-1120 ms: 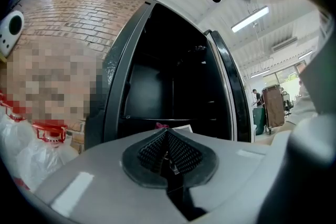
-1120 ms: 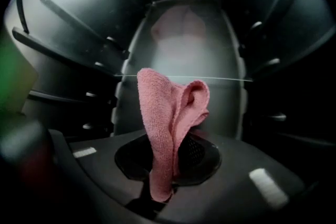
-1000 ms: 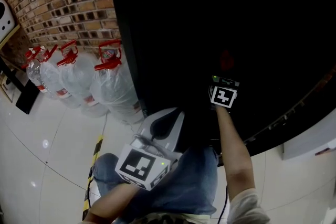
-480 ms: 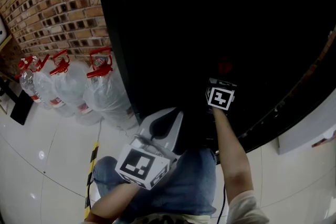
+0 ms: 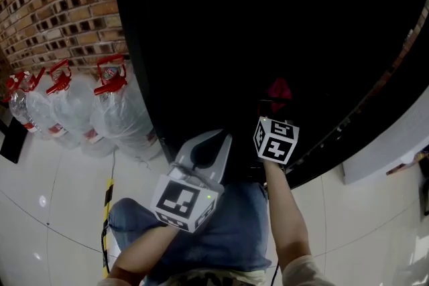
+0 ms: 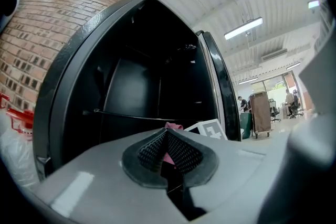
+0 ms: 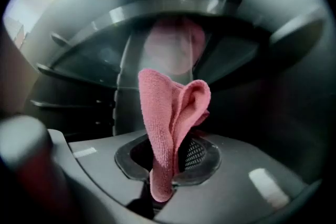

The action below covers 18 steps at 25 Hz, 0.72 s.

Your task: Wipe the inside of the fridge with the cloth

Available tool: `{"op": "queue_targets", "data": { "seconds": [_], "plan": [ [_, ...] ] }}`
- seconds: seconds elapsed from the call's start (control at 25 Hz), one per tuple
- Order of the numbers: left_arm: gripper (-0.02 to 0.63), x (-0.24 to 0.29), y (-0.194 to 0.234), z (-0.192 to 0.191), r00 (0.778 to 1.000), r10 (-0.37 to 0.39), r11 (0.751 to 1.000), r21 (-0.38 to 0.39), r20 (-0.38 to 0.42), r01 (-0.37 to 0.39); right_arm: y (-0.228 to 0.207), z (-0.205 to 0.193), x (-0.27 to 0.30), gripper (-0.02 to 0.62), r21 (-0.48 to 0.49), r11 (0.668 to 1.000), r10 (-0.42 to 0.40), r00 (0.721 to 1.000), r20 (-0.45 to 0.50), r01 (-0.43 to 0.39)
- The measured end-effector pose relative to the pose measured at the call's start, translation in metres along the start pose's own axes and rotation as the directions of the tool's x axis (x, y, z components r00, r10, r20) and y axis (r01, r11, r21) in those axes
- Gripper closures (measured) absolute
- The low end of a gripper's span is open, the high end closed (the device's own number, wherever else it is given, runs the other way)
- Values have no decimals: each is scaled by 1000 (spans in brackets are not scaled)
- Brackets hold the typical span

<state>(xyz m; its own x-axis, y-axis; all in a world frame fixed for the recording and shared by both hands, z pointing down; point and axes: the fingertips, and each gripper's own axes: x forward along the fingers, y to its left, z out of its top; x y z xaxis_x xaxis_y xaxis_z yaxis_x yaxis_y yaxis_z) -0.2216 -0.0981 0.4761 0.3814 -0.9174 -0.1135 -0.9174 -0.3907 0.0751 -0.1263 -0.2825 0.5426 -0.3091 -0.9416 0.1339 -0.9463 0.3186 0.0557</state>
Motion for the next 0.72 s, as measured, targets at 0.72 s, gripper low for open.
{"op": "queue_targets", "data": {
  "seconds": [0.72],
  "plan": [
    [627,54,-31,-41,993,-92,996,-18,-67,91,-9,-4,-118,529,65,998,3,999,48,-6]
  ]
}}
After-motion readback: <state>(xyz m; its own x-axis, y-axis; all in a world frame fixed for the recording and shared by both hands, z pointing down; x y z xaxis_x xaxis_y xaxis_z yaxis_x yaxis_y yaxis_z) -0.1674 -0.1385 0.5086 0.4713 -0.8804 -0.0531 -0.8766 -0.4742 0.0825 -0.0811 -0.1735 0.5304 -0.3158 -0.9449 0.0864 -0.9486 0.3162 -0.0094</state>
